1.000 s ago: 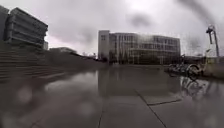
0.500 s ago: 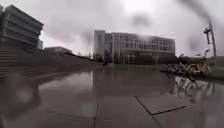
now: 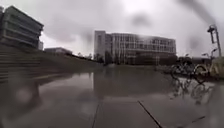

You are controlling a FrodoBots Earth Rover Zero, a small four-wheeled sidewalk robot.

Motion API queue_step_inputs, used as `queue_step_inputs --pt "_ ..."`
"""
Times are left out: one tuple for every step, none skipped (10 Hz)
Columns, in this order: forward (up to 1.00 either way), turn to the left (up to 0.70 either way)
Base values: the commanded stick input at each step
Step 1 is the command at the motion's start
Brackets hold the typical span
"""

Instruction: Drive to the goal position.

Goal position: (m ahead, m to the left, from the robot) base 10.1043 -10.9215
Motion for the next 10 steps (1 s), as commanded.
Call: queue_step_inputs --pt "0.7 0.0" --pt "0.7 0.0" --pt "0.7 0.0" --pt "0.7 0.0" --pt "0.7 0.0" --pt "0.7 0.0" --pt "0.7 0.0" --pt "0.7 0.0" --pt "0.7 0.0" --pt "0.7 0.0"
